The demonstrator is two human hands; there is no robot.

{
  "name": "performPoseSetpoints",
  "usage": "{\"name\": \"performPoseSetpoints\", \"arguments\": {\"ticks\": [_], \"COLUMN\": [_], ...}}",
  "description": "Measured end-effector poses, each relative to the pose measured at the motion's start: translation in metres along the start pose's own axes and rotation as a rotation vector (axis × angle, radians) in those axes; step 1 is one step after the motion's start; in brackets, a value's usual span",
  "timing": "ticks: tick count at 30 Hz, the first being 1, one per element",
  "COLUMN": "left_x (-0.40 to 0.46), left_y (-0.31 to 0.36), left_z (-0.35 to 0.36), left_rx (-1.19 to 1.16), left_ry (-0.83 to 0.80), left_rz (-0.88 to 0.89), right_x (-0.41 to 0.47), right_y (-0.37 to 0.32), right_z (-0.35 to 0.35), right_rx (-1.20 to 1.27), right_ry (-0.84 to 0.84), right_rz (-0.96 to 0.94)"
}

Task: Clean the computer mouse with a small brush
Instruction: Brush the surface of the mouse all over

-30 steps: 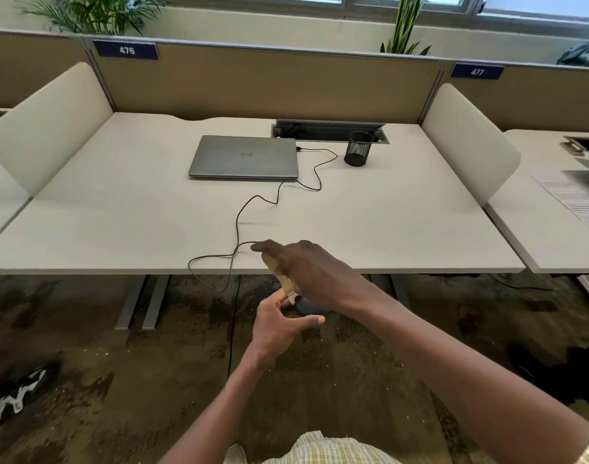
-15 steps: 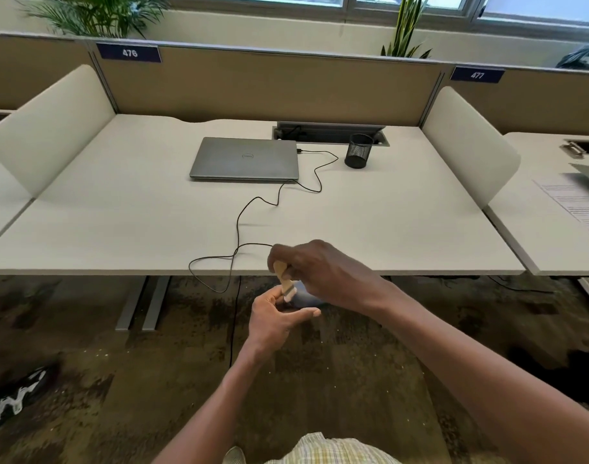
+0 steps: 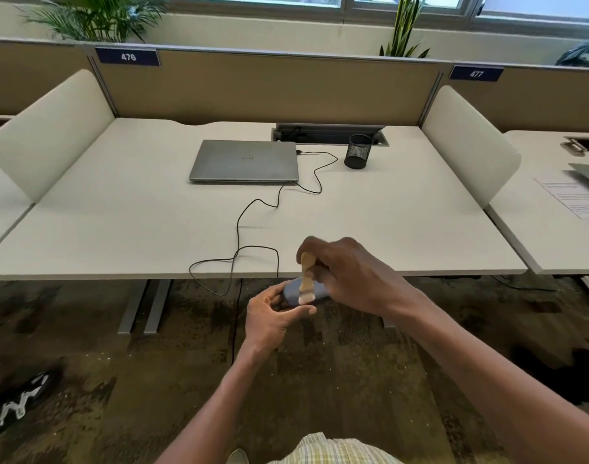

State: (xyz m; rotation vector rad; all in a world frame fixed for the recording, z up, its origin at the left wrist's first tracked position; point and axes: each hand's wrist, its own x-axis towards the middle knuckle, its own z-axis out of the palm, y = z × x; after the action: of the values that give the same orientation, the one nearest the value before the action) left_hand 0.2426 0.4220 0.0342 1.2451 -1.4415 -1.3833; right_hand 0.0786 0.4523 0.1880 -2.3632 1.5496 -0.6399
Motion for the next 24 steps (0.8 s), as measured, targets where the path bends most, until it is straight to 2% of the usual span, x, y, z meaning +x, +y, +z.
{"name": "performPoseSetpoints", "arguments": {"ticks": [5, 14, 18, 21, 24], "left_x": [0.001, -0.004, -0.005, -0.007, -0.01], "left_y": [0.002, 0.002, 0.003, 0.005, 0.004], "left_z": [-0.002, -0.011, -0.012, -0.01, -0.009], "left_rx": [-0.031, -0.038, -0.04, -0.044, -0.048], "left_ry": [0.005, 0.05, 0.051, 0.049, 0.036], "left_rz": [-0.018, -0.013, -0.014, -0.009, -0.01], "right_x": [-0.006, -0.042, -0.056, -0.061, -0.066], "right_y": [-0.002, 0.023, 0.026, 0.021, 0.021], "right_z": [0.016, 0.024, 0.024, 0.036, 0.043], "right_rx": [0.17, 0.144, 0.228, 0.35, 0.275], "right_ry": [0.224, 0.374, 0.488, 0.489, 0.493], "right_rz": [0.135, 0.346, 0.407, 0.442, 0.47]}}
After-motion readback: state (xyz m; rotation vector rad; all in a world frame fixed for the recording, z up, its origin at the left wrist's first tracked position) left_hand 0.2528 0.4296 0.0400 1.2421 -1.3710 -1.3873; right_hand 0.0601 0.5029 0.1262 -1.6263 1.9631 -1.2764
